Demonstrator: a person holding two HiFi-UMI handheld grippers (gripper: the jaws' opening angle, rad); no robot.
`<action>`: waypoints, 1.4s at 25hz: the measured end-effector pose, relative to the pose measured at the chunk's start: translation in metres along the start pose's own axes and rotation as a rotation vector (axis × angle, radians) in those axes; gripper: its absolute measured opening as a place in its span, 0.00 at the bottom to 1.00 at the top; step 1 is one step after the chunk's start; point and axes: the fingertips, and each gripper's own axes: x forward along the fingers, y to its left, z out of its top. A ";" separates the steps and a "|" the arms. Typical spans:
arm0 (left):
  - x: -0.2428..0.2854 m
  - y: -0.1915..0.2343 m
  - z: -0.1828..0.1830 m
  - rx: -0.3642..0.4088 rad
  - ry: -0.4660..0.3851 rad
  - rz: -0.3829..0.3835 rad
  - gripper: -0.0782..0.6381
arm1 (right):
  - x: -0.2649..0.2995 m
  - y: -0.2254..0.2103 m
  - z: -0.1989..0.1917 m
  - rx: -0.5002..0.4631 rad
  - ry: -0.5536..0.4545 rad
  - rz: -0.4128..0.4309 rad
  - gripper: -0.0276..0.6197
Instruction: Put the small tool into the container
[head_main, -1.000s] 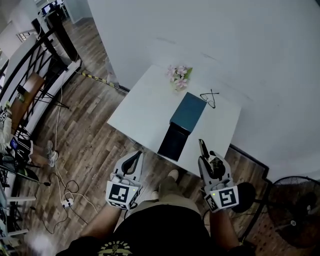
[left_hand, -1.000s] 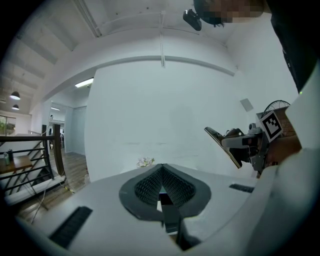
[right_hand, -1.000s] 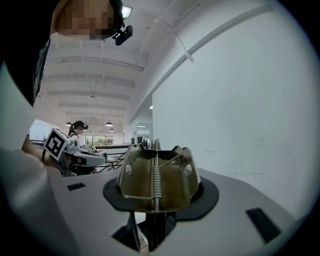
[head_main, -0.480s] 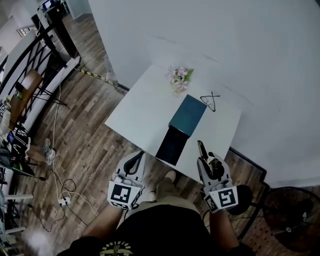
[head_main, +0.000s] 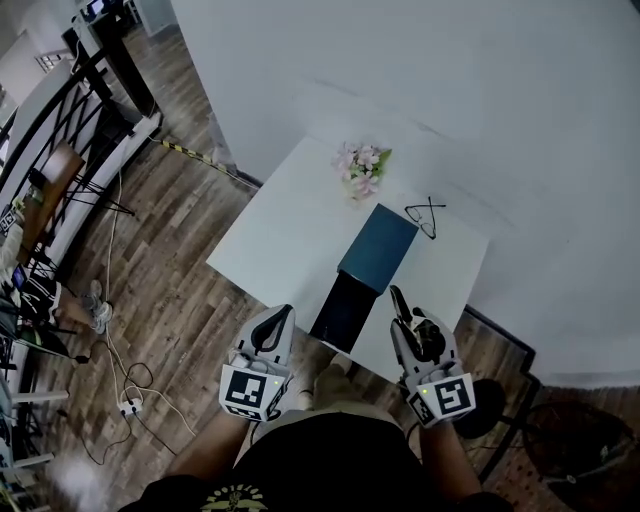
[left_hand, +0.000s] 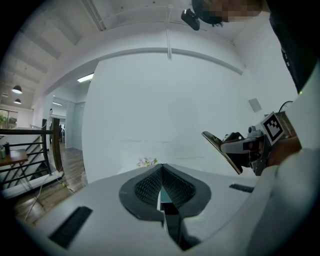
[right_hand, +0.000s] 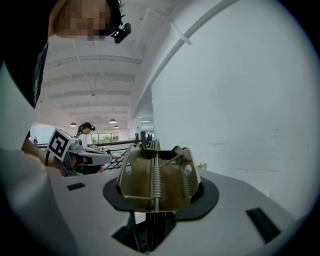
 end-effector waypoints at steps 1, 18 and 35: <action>0.006 0.004 0.004 -0.003 -0.004 0.006 0.12 | 0.007 -0.003 0.000 0.002 0.002 0.007 0.30; 0.081 0.030 0.057 0.070 -0.048 0.062 0.12 | 0.089 -0.053 0.024 0.035 -0.026 0.091 0.30; 0.147 0.021 0.073 0.131 -0.040 -0.321 0.12 | 0.082 -0.058 0.014 0.128 -0.034 -0.245 0.30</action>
